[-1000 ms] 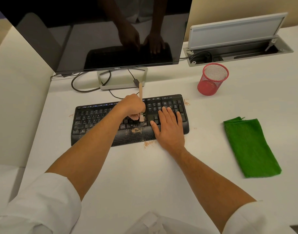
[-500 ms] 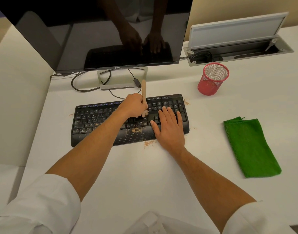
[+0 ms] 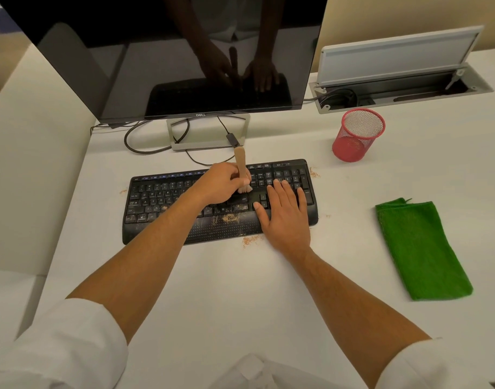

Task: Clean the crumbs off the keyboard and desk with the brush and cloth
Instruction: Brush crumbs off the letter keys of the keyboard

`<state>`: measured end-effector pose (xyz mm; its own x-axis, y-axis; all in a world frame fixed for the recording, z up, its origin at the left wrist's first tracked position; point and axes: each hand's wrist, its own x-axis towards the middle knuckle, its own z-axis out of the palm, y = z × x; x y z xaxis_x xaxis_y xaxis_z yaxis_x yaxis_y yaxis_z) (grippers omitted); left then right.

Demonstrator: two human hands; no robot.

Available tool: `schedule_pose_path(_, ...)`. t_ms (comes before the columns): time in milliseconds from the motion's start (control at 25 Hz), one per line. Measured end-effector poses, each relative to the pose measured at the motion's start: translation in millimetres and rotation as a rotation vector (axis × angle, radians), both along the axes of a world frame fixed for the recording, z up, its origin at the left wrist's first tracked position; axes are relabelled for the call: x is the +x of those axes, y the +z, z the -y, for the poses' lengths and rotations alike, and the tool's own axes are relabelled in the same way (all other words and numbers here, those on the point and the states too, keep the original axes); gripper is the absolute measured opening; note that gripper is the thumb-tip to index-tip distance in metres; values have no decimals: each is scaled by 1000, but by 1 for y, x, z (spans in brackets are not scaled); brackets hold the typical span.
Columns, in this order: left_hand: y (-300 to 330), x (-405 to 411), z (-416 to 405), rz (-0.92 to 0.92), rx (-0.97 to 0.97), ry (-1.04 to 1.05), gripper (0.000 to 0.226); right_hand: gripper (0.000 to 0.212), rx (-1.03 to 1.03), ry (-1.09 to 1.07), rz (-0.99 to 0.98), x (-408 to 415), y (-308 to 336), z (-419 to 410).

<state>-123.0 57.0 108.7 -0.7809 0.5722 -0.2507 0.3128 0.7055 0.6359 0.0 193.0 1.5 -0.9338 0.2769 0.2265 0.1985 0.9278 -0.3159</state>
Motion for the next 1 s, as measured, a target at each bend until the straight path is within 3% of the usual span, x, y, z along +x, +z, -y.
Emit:
schedule_pose_path(120,-2,-1,7,14,-19,-49,15,61,-7,0,-5,0,0,0)
schedule_pose_path(320,0,-11,33,-30,-231,-122,10,61,-14,5,-5,1,0,0)
schedule_pose_path(520,18,-21,39,-179,-626,-96,13,63,-19,10,20,0,0,-1)
schedule_pose_path(600,18,-20,34,-219,-540,-38,14,63,-21,11,22,0,1,-1)
schedule_pose_path(800,9,1,12,-44,-17,-91,16,62,-12,1,-5,0,0,-1)
schedule_pose_path(880,-1,5,9,-52,4,-107,11,61,-5,0,-8,0,-1,0)
schedule_pose_path(1000,-10,-1,22,-146,-128,-118,9,61,-9,-4,-3,0,-1,-1)
